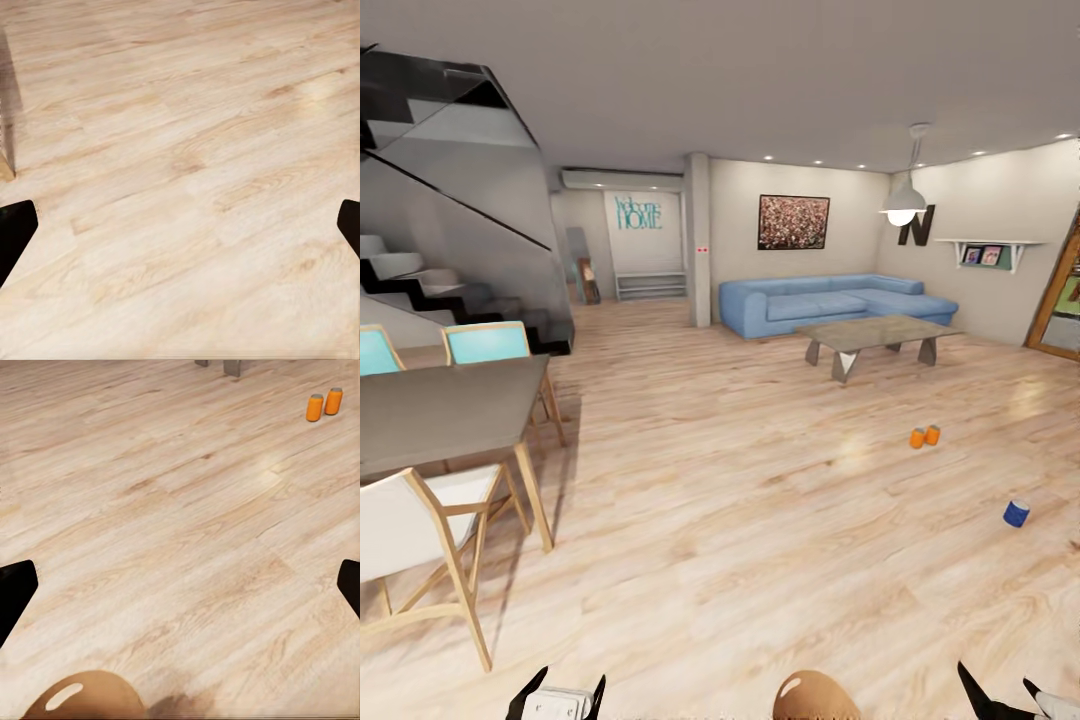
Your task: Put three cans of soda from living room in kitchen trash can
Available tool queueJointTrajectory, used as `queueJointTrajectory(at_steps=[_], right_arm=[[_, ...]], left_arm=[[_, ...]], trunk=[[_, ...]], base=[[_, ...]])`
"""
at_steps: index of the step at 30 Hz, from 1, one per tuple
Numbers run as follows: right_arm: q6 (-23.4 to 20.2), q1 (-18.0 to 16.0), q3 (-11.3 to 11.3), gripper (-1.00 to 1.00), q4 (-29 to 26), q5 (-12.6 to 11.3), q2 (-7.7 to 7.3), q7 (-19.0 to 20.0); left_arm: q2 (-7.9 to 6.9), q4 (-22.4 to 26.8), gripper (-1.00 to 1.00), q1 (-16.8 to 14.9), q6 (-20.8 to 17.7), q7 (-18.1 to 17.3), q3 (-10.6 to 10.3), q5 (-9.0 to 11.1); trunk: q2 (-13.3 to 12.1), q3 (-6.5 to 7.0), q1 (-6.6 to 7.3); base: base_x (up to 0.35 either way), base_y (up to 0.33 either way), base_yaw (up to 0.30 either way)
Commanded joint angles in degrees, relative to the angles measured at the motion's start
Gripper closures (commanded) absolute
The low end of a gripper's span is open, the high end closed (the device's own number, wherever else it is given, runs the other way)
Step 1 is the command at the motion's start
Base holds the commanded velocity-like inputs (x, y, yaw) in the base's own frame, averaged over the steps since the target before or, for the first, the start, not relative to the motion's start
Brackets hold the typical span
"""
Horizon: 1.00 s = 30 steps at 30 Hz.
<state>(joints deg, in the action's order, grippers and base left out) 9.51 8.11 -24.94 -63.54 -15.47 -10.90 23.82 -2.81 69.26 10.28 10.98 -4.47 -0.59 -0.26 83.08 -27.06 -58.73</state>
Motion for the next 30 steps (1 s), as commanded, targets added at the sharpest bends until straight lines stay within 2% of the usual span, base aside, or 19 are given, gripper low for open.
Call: queueJointTrajectory(at_steps=[1,11,18,30], right_arm=[[-0.02,0.00,-0.01,-1.00,0.00,0.00,0.00,0.00],[-0.14,-0.01,0.05,-1.00,0.08,0.00,0.00,0.00],[-0.11,-0.02,0.06,-1.00,0.12,0.00,0.00,0.00],[0.11,-0.02,0.06,-1.00,0.11,0.00,0.00,0.00]], left_arm=[[0.00,0.00,-1.00,0.00,-0.02,0.00,0.01,-0.02],[-0.01,0.00,-1.00,0.00,0.00,-0.01,-0.02,-0.02],[-0.01,0.00,-1.00,0.00,-0.04,-0.01,-0.03,-0.08],[0.00,-0.04,-1.00,-0.02,-0.09,0.07,-0.07,-0.24]], trunk=[[0.00,0.00,0.00],[0.00,0.00,0.00],[0.00,0.00,0.00],[0.00,0.00,0.00]], base=[[-0.123,0.278,-0.083],[-0.097,0.293,-0.202],[0.040,0.278,-0.228],[0.062,0.041,-0.066]])
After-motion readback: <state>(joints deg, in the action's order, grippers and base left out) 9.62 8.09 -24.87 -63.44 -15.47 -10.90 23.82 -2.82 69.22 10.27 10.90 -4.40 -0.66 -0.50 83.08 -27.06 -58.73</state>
